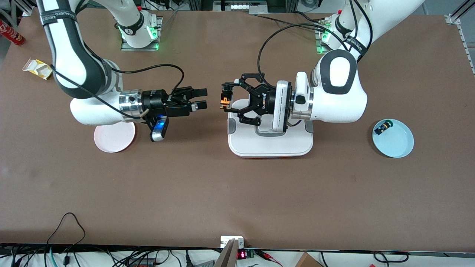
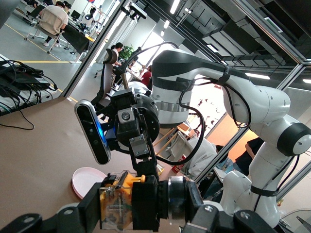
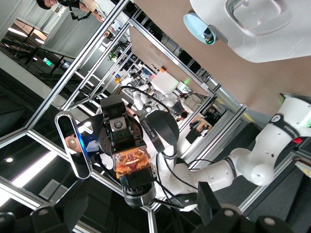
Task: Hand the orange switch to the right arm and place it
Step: 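Bring the right gripper to the switch held by the left gripper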
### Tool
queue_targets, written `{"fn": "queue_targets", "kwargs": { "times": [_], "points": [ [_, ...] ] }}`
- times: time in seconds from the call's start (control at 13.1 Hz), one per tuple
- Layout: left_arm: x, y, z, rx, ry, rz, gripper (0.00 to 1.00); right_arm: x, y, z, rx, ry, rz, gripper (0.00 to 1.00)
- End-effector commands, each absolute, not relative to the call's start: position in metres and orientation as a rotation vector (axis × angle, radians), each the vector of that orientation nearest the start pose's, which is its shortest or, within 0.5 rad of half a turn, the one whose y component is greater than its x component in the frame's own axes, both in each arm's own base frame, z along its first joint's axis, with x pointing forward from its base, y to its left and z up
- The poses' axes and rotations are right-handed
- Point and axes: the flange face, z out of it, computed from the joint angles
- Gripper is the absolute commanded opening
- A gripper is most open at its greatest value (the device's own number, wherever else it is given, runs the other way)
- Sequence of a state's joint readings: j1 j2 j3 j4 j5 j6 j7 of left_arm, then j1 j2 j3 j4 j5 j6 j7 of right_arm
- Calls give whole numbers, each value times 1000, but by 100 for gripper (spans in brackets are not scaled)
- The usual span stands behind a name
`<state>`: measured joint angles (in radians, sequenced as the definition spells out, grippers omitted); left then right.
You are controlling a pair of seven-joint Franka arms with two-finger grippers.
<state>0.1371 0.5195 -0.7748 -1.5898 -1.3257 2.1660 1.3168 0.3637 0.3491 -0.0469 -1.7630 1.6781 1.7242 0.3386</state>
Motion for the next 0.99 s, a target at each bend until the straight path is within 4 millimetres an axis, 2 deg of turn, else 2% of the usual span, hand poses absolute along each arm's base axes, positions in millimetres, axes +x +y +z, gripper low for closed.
{"fn": "queue_targets", "kwargs": {
  "times": [0.0,0.61,0.91],
  "points": [
    [590,-368,462,1468,-849,637,27,588,302,426,-1481,651,797,100],
    [589,-368,461,1464,-858,645,27,568,338,431,-1499,607,835,100],
    [590,-368,464,1462,-858,649,27,567,341,431,-1500,604,838,97]
  ]
}}
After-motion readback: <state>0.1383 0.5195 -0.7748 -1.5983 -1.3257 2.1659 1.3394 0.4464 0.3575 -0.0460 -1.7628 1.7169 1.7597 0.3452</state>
